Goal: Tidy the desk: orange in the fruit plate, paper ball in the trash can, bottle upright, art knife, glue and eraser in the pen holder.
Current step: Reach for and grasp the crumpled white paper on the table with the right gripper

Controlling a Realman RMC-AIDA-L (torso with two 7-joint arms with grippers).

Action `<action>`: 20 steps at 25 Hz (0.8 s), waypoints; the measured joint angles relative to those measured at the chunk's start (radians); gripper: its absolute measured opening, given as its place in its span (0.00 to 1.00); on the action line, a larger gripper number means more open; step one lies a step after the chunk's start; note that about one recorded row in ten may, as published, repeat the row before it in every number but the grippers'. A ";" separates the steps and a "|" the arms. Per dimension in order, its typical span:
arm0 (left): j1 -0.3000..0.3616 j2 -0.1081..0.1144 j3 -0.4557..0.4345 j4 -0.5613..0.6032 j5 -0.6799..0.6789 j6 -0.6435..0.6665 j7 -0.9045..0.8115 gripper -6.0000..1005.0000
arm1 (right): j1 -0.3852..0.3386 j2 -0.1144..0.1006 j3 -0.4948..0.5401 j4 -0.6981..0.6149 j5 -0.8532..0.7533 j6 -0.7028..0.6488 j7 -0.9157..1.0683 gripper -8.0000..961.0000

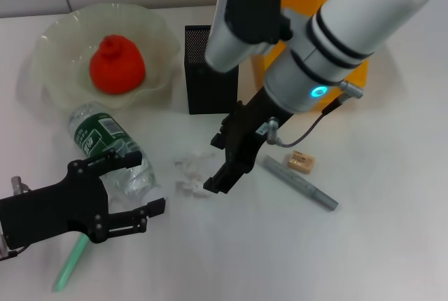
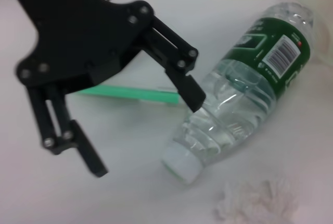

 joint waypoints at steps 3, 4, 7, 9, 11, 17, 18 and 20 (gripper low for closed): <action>0.000 0.000 0.004 0.003 0.001 0.002 0.004 0.86 | 0.004 0.000 -0.066 0.011 0.000 0.062 0.024 0.86; -0.001 0.000 0.005 0.003 0.004 0.003 0.004 0.86 | 0.008 0.000 -0.109 0.019 -0.001 0.100 0.040 0.86; -0.005 -0.001 0.004 0.005 0.017 0.003 0.005 0.86 | 0.014 0.000 -0.143 0.031 -0.005 0.130 0.046 0.86; -0.006 -0.002 0.002 0.005 0.022 0.004 0.005 0.86 | 0.029 0.001 -0.168 0.060 -0.004 0.154 0.052 0.86; -0.006 -0.003 0.002 0.005 0.022 0.004 0.005 0.86 | 0.035 0.001 -0.176 0.069 -0.004 0.159 0.055 0.86; -0.007 -0.003 0.003 0.005 0.023 0.003 0.005 0.86 | 0.050 0.002 -0.229 0.087 -0.008 0.187 0.071 0.86; -0.007 -0.003 0.003 0.005 0.023 0.003 0.005 0.86 | 0.054 0.002 -0.234 0.093 -0.010 0.191 0.072 0.86; -0.008 -0.003 0.006 0.005 0.023 -0.002 0.005 0.86 | 0.063 0.002 -0.239 0.111 -0.013 0.199 0.072 0.86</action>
